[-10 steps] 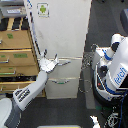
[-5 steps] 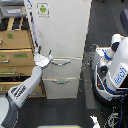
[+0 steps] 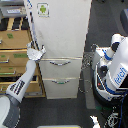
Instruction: Opening the fridge
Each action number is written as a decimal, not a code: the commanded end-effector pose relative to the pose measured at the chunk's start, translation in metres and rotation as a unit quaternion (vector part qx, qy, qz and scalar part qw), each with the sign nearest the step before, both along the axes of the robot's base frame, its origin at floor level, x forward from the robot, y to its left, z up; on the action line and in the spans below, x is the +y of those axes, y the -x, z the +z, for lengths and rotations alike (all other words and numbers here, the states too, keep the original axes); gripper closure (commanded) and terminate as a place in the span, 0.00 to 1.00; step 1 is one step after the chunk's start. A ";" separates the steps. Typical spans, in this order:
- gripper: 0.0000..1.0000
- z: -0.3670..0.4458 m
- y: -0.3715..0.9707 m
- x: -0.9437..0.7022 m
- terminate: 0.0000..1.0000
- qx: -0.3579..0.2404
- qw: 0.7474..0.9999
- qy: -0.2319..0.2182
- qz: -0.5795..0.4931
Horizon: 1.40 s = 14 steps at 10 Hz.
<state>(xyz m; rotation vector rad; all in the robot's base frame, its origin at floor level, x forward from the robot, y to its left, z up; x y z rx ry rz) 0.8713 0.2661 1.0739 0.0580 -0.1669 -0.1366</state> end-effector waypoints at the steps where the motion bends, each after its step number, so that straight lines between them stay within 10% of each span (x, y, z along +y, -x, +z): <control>1: 0.00 -0.041 -0.028 0.040 0.00 0.026 0.999 0.040 -0.009; 11: 0.00 -0.052 -0.051 -0.019 0.00 0.067 0.996 0.035 -0.040; 12: 1.00 -0.058 -0.059 -0.016 0.00 0.072 0.995 0.045 -0.042; 14: 1.00 -0.059 -0.056 -0.009 0.00 0.068 0.995 0.058 -0.050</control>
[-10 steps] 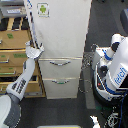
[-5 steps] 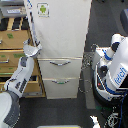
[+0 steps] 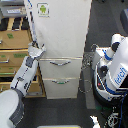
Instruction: Opening the fridge
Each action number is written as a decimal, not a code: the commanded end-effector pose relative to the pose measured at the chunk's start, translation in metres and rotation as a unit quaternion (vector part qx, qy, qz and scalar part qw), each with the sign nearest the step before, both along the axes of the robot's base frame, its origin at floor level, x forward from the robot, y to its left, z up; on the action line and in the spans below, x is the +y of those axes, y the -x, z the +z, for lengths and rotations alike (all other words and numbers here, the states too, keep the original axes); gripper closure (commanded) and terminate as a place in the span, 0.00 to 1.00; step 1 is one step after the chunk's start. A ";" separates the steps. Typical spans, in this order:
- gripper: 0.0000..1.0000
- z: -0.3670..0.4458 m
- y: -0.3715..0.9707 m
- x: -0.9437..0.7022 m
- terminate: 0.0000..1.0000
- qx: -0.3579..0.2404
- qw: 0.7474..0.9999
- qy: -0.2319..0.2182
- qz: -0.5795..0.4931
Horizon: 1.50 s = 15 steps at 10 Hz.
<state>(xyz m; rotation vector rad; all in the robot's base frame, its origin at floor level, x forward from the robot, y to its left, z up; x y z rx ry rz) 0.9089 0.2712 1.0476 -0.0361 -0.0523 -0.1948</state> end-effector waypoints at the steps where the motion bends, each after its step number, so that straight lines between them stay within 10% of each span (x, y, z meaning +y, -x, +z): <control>1: 1.00 -0.033 -0.017 -0.007 0.00 0.006 1.000 0.025 -0.016; 15: 1.00 -0.048 -0.025 0.030 0.00 -0.001 0.996 0.027 0.082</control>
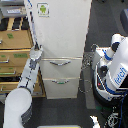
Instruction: Opening the fridge
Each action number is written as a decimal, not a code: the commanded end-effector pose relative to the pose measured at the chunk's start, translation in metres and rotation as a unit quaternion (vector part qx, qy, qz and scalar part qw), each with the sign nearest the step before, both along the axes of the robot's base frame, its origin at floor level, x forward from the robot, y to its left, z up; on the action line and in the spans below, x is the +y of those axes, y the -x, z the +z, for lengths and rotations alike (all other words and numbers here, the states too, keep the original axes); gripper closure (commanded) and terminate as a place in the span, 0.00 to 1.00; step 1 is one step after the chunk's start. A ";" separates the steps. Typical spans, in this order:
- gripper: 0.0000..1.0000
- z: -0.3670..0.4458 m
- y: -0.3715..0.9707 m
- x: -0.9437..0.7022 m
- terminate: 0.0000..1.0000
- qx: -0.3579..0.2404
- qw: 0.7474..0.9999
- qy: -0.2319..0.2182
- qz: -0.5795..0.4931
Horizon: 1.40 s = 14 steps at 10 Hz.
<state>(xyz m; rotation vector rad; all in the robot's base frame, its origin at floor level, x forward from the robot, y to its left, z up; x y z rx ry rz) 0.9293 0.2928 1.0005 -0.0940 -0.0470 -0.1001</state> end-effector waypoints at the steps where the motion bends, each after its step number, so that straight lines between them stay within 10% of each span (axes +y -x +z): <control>1: 1.00 -0.002 -0.004 0.009 0.00 -0.006 0.999 -0.003 0.035; 7: 1.00 0.084 0.130 -0.014 0.00 -0.103 0.987 0.006 -0.124; 14: 1.00 0.266 0.653 -0.006 0.00 -0.277 0.880 -0.008 -0.387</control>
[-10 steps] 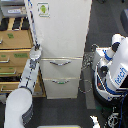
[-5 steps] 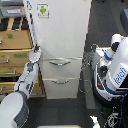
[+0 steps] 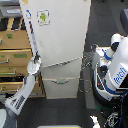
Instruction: Opening the fridge
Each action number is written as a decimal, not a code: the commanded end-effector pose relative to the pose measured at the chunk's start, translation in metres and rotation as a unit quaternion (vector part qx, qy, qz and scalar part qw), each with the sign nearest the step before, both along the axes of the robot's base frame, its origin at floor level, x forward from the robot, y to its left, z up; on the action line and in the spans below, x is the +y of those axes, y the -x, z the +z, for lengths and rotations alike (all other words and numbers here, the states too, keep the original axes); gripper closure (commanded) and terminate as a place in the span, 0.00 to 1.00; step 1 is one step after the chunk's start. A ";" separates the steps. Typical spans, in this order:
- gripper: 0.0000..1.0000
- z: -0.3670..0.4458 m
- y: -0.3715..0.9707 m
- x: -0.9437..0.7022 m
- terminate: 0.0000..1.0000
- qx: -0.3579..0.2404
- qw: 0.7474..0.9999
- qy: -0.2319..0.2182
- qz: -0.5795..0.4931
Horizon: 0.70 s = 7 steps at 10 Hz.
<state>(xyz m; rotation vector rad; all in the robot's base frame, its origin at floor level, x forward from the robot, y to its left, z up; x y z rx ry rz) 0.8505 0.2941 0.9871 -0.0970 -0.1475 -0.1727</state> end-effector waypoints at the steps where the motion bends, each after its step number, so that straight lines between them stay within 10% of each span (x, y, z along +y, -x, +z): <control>1: 1.00 0.287 0.600 -0.005 0.00 -0.237 0.901 -0.021 -0.362; 5: 1.00 0.262 0.787 0.032 0.00 -0.288 0.881 -0.036 -0.374; 7: 1.00 0.219 0.645 0.044 0.00 -0.215 0.919 -0.041 -0.329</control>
